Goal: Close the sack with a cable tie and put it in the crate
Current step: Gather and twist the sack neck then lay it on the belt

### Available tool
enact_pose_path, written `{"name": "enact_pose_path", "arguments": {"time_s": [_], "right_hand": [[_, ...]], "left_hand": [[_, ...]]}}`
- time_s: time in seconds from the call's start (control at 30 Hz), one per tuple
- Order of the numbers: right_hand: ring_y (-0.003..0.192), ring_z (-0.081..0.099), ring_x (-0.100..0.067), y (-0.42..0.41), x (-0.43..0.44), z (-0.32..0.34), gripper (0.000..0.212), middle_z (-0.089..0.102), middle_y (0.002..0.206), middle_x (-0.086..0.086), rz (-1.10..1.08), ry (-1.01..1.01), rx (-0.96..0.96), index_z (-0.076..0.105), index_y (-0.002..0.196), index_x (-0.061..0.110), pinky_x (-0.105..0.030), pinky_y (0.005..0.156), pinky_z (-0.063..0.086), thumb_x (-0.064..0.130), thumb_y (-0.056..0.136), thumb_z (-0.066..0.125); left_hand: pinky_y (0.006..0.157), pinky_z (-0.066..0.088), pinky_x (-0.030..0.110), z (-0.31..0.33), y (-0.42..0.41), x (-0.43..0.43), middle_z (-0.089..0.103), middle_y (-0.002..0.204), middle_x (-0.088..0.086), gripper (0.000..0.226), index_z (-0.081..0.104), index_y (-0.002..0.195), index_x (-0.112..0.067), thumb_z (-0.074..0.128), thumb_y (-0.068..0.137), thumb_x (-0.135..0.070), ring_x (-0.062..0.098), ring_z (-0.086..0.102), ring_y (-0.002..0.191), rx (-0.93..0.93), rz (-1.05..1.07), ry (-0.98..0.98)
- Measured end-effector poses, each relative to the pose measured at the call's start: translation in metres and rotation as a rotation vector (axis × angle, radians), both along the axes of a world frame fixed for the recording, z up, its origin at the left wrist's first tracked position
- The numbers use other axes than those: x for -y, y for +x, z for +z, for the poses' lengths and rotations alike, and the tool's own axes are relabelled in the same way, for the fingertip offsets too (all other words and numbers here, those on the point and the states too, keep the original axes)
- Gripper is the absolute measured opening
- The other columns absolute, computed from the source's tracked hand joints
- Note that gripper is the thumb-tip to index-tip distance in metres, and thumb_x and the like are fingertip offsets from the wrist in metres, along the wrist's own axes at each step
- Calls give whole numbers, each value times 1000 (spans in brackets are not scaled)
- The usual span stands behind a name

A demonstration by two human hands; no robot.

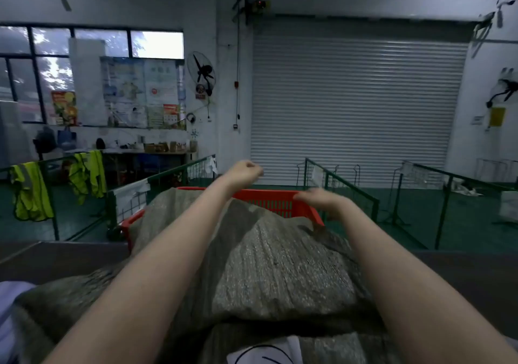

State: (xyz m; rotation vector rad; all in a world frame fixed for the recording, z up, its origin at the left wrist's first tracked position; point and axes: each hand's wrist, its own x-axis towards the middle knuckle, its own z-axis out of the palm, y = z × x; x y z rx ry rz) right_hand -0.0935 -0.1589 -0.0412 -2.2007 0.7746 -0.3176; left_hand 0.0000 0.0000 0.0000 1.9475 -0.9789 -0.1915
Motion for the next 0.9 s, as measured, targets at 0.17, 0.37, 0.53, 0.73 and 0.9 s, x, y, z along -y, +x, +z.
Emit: {"name": "enact_pose_path", "arguments": {"time_s": [0.17, 0.37, 0.53, 0.73, 0.9], "right_hand": [[100, 55, -25, -9, 2, -36, 58, 58, 117, -12, -35, 16, -235, 52, 127, 3, -33, 86, 45, 36, 80, 65], [88, 66, -28, -13, 8, -22, 30, 70, 104, -19, -209, -28, 196, 70, 103, -3, -33, 79, 52, 14, 78, 68], [69, 61, -18, -14, -13, 32, 31, 66, 86, -12, -46, 345, 664, 60, 118, -2, -26, 69, 50, 5, 88, 57], [60, 65, -14, -27, -48, 80, 27, 69, 66, -3, 327, 739, 865, 64, 85, 9, -20, 59, 53, 27, 91, 44], [67, 53, -16, -33, -40, 93, 26, 53, 84, -6, 157, 701, 880, 57, 85, 15, -22, 54, 45, 34, 92, 42]], "left_hand": [[74, 43, 30, -36, -2, 7, 57, 101, 9, 25, 56, 101, -10, 42, 94, -29, 20, 53, 85, 50, -41, 488], [72, 43, 28, -41, -9, -5, 56, 123, 9, 52, 53, 128, -10, 32, 96, -46, 22, 56, 100, -95, -46, 725], [102, 34, 53, -30, -11, 3, 38, 145, 17, 89, 30, 144, -15, 22, 80, -77, 39, 39, 131, -351, -72, 438], [98, 47, 44, -10, -22, 32, 62, 121, 15, 63, 50, 128, -5, 63, 81, -45, 33, 59, 110, -506, -129, -235], [97, 49, 47, 4, -21, 38, 65, 117, 16, 37, 57, 109, -11, 71, 75, -13, 34, 60, 108, -327, 112, -558]]}}
